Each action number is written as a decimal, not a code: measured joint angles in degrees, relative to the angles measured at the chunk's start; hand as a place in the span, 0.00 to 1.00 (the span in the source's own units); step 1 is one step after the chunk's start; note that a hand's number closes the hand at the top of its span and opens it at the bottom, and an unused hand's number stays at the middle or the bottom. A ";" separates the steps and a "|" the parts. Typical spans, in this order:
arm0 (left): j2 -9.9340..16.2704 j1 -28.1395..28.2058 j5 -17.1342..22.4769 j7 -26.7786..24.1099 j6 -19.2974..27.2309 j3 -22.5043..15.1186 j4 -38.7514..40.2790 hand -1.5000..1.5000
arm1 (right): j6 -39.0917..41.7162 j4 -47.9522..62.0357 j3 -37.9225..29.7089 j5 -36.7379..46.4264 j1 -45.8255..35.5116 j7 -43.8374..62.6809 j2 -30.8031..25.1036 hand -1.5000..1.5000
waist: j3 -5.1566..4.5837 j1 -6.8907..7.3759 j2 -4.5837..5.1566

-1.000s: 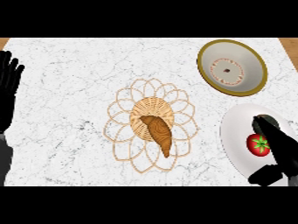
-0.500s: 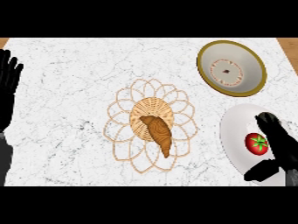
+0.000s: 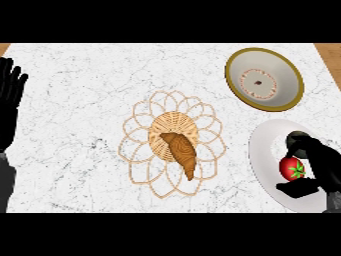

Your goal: Pick the tomato from the plate and place it in the bowl

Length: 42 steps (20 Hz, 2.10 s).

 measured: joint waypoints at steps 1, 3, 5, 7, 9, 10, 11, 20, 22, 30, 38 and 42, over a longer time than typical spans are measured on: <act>-0.09 -0.31 -0.15 0.04 0.17 -0.05 0.15 0.50 | -0.46 0.60 -0.99 -0.42 0.28 -1.46 -0.87 1.00 | -0.07 0.02 -0.06; 0.42 -0.41 -0.05 -0.16 -0.05 0.48 0.75 0.50 | -0.72 2.61 -5.15 -2.53 1.49 -4.65 -4.39 1.00 | -0.08 -0.24 -0.03; 0.35 -0.08 -0.14 -0.50 0.08 0.62 0.68 0.50 | 0.22 6.63 -9.91 -4.65 2.92 -6.72 -8.50 1.00 | 0.16 -0.49 0.25; 0.10 0.09 -0.08 -0.85 0.05 0.60 0.78 0.50 | 1.38 11.85 -14.63 -6.55 4.03 -8.92 -12.90 1.00 | 0.50 -0.66 0.60; 0.12 0.43 0.10 -0.91 -0.13 0.72 0.58 0.50 | 1.52 17.78 -18.77 -7.92 5.09 -12.81 -17.28 1.00 | 0.76 -0.54 0.77; 0.23 0.55 0.18 -1.39 -0.47 0.84 0.85 0.50 | 0.67 21.27 -20.16 -7.92 5.24 -15.15 -18.92 1.00 | 0.83 -0.39 0.84; -0.01 0.08 -0.08 -1.50 -0.22 0.63 1.35 0.50 | 0.29 24.29 -21.60 -8.25 5.19 -17.62 -20.74 1.00 | 0.89 -0.39 0.89; -0.49 -0.21 -0.72 -1.21 -0.09 0.11 1.00 0.50 | -4.83 35.29 -30.00 -9.30 1.52 -25.24 -30.35 1.00 | 0.92 -0.25 0.76; -0.32 0.14 -0.79 -1.06 -0.01 0.44 0.99 0.50 | -3.59 33.01 -31.84 -11.16 2.10 -26.63 -31.78 1.00 | 0.89 -0.47 0.69; -0.30 0.39 -0.78 -0.50 0.18 0.81 0.49 0.50 | 3.54 18.03 -37.93 -20.58 1.27 -27.74 -33.38 1.00 | 0.79 -0.99 0.47; -0.56 -0.10 -0.86 -0.95 -0.31 0.53 1.37 0.50 | 13.95 3.92 -39.69 -32.43 -7.18 -16.12 -31.70 1.00 | 0.78 -0.45 0.55; 0.31 -0.74 -0.21 -0.32 -1.12 1.10 1.12 0.50 | 16.66 -0.07 -36.30 -35.74 -13.82 -6.59 -30.63 1.00 | 0.80 0.18 0.67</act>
